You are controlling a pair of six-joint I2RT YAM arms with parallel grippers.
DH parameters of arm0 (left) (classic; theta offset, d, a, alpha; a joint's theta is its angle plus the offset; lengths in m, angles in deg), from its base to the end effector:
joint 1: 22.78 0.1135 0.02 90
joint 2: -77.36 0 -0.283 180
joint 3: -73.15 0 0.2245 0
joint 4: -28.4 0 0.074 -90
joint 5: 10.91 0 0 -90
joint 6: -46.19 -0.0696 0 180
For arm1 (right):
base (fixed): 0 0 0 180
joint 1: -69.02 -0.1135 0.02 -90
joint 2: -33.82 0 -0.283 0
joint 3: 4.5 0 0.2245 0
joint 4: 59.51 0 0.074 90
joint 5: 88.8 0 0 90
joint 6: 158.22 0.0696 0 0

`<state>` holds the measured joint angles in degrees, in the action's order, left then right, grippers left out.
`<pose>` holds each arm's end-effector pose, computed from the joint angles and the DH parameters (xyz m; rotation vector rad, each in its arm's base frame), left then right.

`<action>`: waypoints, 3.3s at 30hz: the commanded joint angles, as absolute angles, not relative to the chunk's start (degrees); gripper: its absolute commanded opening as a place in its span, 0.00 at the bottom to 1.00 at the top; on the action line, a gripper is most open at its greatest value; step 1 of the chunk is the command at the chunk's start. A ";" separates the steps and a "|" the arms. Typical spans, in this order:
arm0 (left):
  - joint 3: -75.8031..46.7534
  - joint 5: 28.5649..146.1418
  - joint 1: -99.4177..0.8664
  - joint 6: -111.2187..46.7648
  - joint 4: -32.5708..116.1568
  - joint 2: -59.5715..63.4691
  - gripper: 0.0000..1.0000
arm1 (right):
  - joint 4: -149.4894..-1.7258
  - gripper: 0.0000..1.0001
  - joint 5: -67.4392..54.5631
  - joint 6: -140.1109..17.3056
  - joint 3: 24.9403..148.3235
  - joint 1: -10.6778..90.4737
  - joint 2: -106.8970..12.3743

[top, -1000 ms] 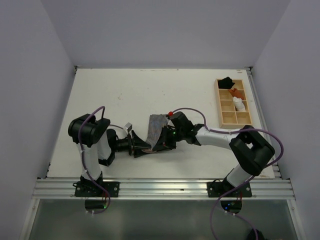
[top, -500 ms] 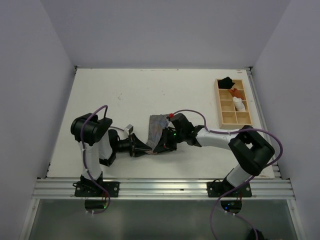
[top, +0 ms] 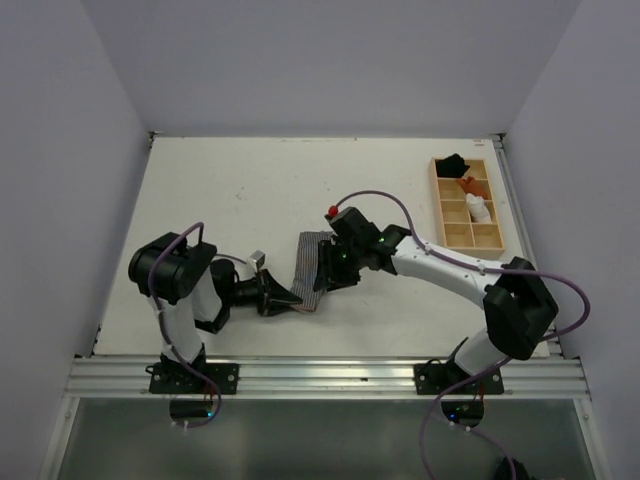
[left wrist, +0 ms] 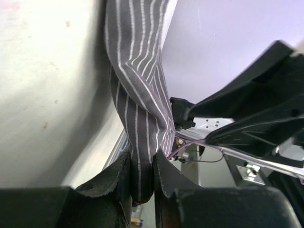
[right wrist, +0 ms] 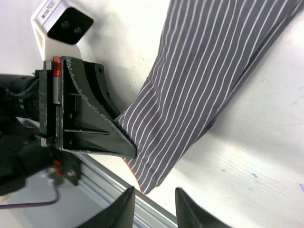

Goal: Roll the underwear

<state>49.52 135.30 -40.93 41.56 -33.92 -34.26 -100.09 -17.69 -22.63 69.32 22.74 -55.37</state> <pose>0.2041 -0.1278 0.1034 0.6333 -2.3561 1.9068 0.1985 0.2402 0.2211 -0.1599 2.8068 0.9426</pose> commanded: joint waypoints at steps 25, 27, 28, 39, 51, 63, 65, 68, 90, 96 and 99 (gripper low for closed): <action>26.97 128.84 -40.44 20.35 43.63 -22.49 0.00 | -102.62 0.56 15.00 -73.92 79.20 1.97 -60.66; 26.97 129.54 -40.44 21.05 43.81 -22.58 0.00 | -102.17 0.56 15.00 -74.81 79.11 1.53 -61.01; 27.32 129.98 -40.44 22.27 43.72 -22.49 0.00 | -101.39 0.56 15.00 -75.16 78.94 1.35 -61.45; 27.32 132.44 -40.44 25.01 43.63 -22.84 0.00 | -97.16 0.55 20.18 -77.97 79.64 -2.43 -68.74; 24.95 133.76 -40.44 23.52 47.94 -25.47 0.00 | -93.38 0.52 30.64 -80.26 79.64 -4.10 -72.61; 24.33 137.09 -39.91 22.64 47.50 -27.14 0.00 | -91.10 0.21 34.16 -81.49 79.38 -4.80 -74.11; 23.81 138.06 -39.74 21.85 47.32 -27.41 0.00 | -91.62 0.12 33.46 -81.05 79.64 -4.80 -74.81; 23.11 138.51 -39.30 18.96 48.55 -27.76 0.00 | -93.12 0.02 31.80 -79.91 80.52 -4.80 -75.25; 14.49 117.51 -32.89 -2.23 64.55 -21.96 0.64 | -104.36 0.00 7.02 -70.24 81.92 3.18 -69.28; 11.86 114.34 -28.05 -5.39 62.36 -21.88 0.65 | -105.86 0.00 -4.92 -69.10 83.59 9.07 -69.97; 9.84 112.50 -26.21 -8.99 60.42 -19.59 0.63 | -106.13 0.00 -13.17 -68.66 84.73 13.37 -71.90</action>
<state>12.19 122.64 -28.05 -2.22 63.19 -21.73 -104.11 -1.54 -70.17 81.93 8.86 -71.76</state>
